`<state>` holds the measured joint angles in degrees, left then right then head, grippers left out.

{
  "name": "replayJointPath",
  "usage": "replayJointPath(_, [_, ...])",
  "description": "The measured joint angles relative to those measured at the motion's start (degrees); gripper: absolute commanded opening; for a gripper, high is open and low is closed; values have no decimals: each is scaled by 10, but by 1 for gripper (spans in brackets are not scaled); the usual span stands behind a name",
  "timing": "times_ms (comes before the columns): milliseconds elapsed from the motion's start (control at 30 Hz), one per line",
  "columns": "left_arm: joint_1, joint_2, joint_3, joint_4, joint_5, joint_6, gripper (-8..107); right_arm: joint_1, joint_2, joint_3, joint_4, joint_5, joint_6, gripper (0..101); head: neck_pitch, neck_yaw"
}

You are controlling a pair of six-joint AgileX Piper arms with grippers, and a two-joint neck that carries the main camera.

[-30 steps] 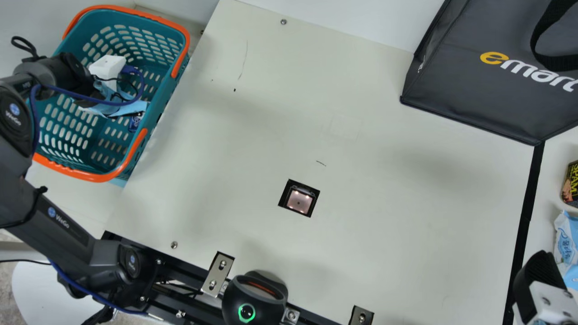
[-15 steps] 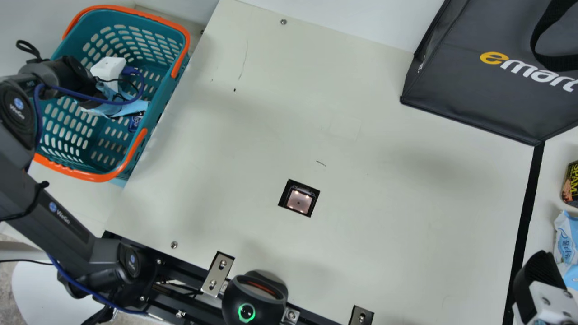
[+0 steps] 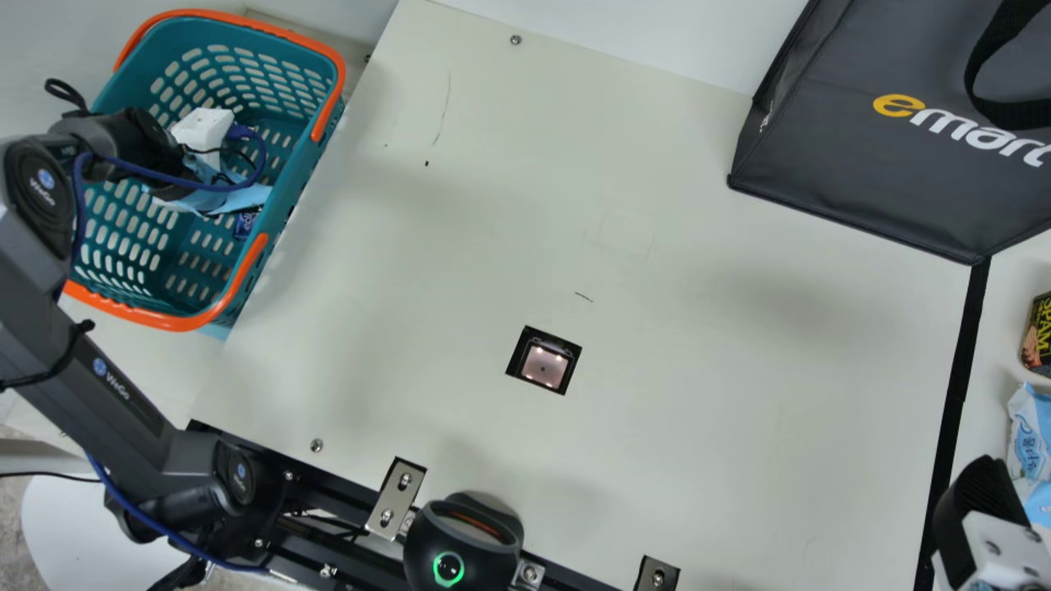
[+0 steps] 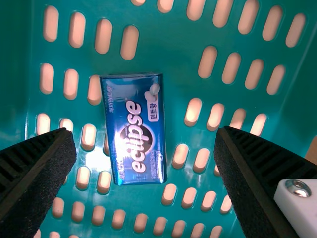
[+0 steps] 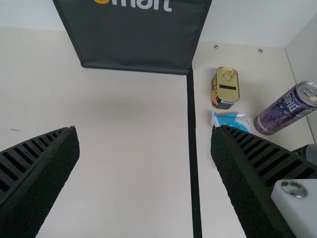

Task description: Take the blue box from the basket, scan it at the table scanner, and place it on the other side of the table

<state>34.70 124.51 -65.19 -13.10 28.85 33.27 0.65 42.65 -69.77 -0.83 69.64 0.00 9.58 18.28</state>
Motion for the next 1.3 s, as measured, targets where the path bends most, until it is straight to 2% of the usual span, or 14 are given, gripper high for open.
replayJointPath(533, [-1,18,-9,-17,-5,9,90,0,0,0,0,0,0,95,0,-1])
replayJointPath(1033, [-2,24,-13,-26,-2,12,-8,0,0,0,0,-1,0,95,1,0])
replayJointPath(1300, [-2,19,-8,-32,-3,14,-8,0,0,0,0,-1,0,95,1,-1])
